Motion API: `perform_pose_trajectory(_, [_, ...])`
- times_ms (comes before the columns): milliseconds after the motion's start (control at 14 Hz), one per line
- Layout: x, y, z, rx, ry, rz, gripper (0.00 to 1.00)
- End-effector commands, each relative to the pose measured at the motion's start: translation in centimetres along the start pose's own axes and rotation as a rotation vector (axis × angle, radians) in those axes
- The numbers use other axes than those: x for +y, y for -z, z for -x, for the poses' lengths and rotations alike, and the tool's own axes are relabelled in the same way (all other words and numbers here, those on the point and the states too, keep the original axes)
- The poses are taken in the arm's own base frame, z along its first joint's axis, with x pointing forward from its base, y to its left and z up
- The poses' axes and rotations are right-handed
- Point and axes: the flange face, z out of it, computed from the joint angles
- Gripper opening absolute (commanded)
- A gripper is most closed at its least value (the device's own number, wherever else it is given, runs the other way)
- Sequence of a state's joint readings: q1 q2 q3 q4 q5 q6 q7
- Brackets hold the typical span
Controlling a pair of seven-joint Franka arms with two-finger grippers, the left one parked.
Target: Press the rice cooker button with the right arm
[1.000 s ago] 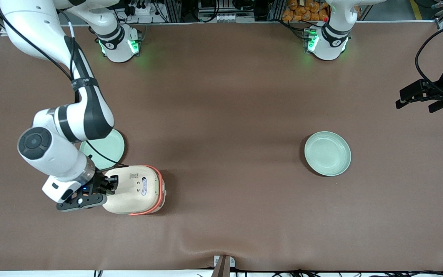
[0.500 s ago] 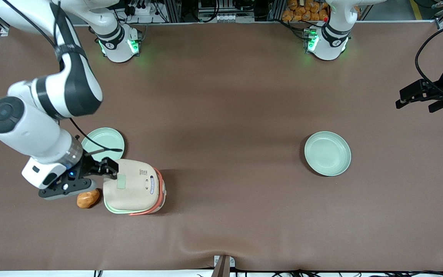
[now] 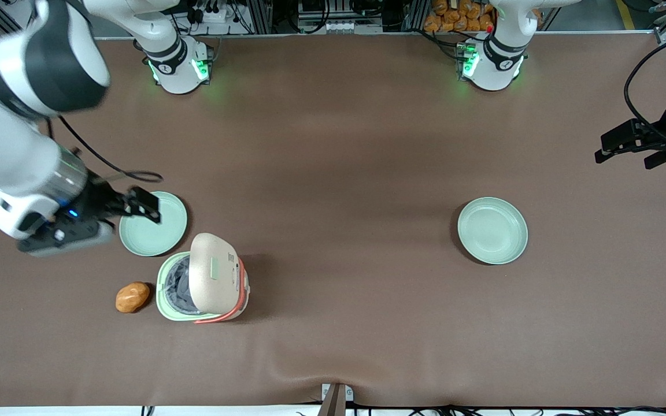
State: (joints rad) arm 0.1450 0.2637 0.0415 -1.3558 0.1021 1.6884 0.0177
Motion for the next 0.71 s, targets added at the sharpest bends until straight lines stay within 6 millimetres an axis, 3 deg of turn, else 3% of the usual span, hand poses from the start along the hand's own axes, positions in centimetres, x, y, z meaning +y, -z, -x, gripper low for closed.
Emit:
perform_pose_trajectory(0, [3.3, 3.9, 3.7, -0.039, -0.064, -0.005, 1.00])
perform_pose_trajectory(214, [5.7, 6.3, 6.1, -0.083, -0.098, 0.011, 1.00])
perform_pose_trajectory(643, [9.3, 8.1, 8.9, -0.163, -0.160, 0.086, 1.00])
